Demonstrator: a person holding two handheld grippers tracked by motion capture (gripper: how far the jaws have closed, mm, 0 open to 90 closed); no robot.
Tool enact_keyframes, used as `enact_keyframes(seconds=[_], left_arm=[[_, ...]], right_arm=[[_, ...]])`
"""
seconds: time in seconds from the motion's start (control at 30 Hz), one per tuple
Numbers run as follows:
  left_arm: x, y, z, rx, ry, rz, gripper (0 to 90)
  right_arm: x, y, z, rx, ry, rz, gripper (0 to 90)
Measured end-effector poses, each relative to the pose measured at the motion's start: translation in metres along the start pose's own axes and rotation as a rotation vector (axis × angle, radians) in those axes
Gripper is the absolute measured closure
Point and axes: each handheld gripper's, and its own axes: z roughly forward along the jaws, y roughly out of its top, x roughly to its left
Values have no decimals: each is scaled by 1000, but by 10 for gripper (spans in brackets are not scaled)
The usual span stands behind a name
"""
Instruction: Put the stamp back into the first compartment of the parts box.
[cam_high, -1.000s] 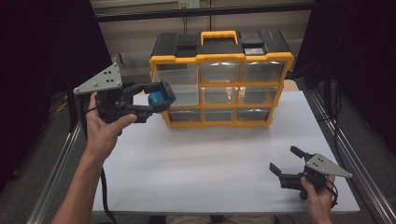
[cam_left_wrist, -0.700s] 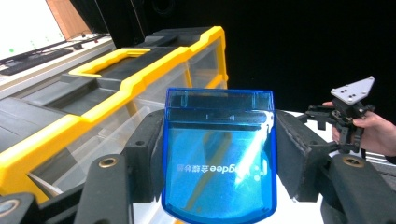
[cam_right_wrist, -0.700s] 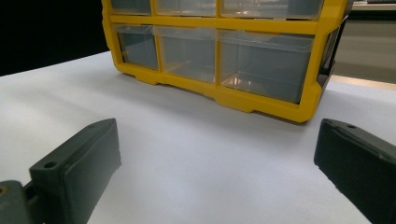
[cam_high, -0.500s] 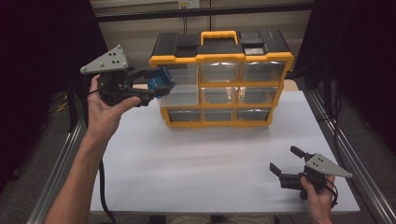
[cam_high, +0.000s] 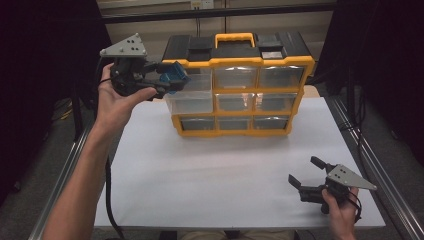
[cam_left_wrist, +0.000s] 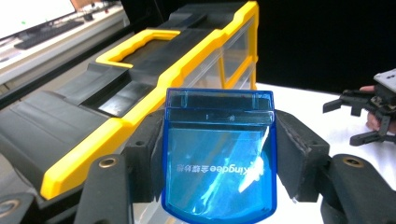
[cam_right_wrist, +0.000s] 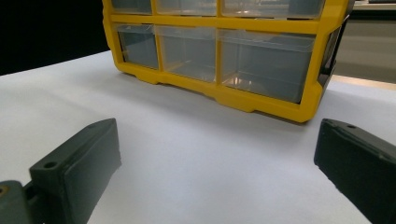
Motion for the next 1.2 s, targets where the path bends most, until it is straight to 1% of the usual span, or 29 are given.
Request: enact_keyframes(seconds=[0.03,0.1,0.13,0.17,0.2,0.23,0.27,0.33,0.4,0.43,0.47,0.5,0.53,0.57,0.6,0.63,0.67,0.73,0.77,0.87,0.9,0.93,0.97,1.0,1.03,1.1,1.13,1.17,1.2], left_arm=[[3,1,1,7,-9,-2,410],[6,3,2,21,-7,-3,410],[7,3,3,30,-14,-5,411],[8,4,4,31,-11,-10,411],[10,7,6,48,-11,-12,411],[10,7,6,48,-11,-12,410],[12,8,7,62,-9,-5,411],[13,10,8,70,-12,-9,411],[15,11,13,107,-8,-6,411],[16,12,15,118,-4,-3,411],[16,12,15,118,-4,-3,411],[17,12,18,109,-10,-18,411],[17,12,18,109,-10,-18,410],[19,13,18,121,-9,-11,410],[20,14,22,134,-15,-12,411],[20,14,22,134,-15,-12,411],[21,15,23,142,-26,-12,411],[22,16,28,160,-19,-12,410],[24,15,33,175,-25,-14,410],[24,14,38,185,-28,-18,410],[24,13,40,178,-35,-19,410],[24,13,41,186,-40,-22,410],[23,13,42,198,-29,-12,410],[23,12,44,205,-19,-12,410],[23,12,44,210,-18,-11,410],[26,11,44,200,-22,-14,410],[26,10,44,197,-15,-26,410],[28,10,45,206,-14,-22,410],[28,9,46,214,-25,-35,410]], right_arm=[[0,0,0,1,2,-1,1],[0,0,0,0,1,0,2],[0,0,0,0,1,-1,2],[0,0,0,0,1,-1,2],[0,0,0,-1,1,0,2],[0,0,0,-1,1,0,2],[0,0,0,2,4,-1,2],[0,0,1,1,3,-4,2],[0,0,1,1,3,-6,2],[0,0,1,3,5,-7,2],[0,0,1,3,5,-7,2],[0,0,1,6,8,-7,2],[0,0,1,3,7,-8,1],[0,0,1,3,7,-8,1],[0,0,1,2,6,-5,2],[0,0,1,2,6,-5,2],[0,0,1,4,7,-8,2],[0,0,1,5,7,-7,2],[0,0,1,4,7,-2,2],[0,0,1,5,8,-6,1],[0,0,1,5,8,-6,1],[0,0,0,4,7,-1,2],[0,0,0,4,7,-1,2],[0,0,0,6,10,-5,2],[0,0,0,5,8,-7,2],[0,0,0,5,9,-8,1],[0,0,0,3,9,-6,2],[0,0,0,3,10,-5,1],[0,0,0,5,10,-3,2]])
